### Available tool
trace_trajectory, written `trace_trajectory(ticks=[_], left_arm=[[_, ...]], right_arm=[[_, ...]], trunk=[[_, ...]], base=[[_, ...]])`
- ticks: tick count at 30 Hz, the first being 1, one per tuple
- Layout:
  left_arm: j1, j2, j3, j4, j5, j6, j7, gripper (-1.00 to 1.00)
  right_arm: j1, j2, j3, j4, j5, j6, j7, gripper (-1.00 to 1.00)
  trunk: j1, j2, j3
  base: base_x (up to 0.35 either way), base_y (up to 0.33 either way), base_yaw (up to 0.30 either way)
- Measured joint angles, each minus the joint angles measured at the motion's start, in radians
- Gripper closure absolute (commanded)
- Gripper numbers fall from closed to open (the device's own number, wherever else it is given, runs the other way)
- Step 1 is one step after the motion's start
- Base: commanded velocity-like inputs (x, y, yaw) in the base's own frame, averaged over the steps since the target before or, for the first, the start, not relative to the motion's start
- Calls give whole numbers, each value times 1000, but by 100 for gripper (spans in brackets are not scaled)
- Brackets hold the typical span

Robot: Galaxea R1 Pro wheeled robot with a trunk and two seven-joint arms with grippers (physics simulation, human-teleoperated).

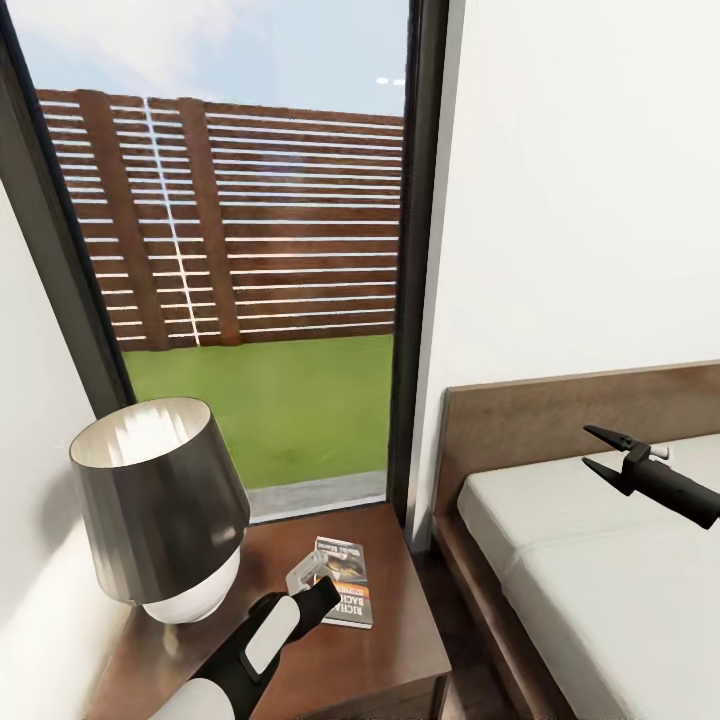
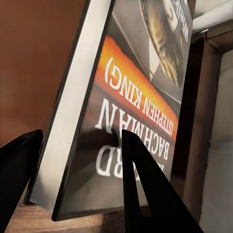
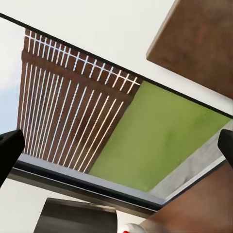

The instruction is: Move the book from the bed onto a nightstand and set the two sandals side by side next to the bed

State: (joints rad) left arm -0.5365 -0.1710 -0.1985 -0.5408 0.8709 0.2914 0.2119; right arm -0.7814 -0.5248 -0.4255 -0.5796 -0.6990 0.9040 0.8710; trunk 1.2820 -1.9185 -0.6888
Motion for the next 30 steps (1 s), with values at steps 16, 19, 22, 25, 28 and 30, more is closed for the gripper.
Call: trace_trajectory(ticks=[16,19,22,25,28,30], left_arm=[[0,0,1,0,1,-1,0,100],[0,0,1,0,1,-1,0,100],[0,0,1,0,2,0,-1,100],[0,0,1,0,3,-1,-1,100],[0,0,1,0,3,-1,-1,100],[0,0,1,0,4,-1,-1,100]], right_arm=[[0,0,0,0,0,0,0,-100],[0,0,0,0,0,0,0,-100],[0,1,0,0,1,0,0,-100],[0,1,0,1,0,0,0,-100],[0,1,0,0,0,0,0,-100],[0,1,0,1,0,0,0,-100]], trunk=[[0,0,0],[8,-14,-6],[19,-35,-16],[31,-56,-25],[42,-77,-34],[42,-77,-34]], base=[[0,0,0],[0,0,0],[0,0,0],[0,0,0],[0,0,0],[0,0,0]])
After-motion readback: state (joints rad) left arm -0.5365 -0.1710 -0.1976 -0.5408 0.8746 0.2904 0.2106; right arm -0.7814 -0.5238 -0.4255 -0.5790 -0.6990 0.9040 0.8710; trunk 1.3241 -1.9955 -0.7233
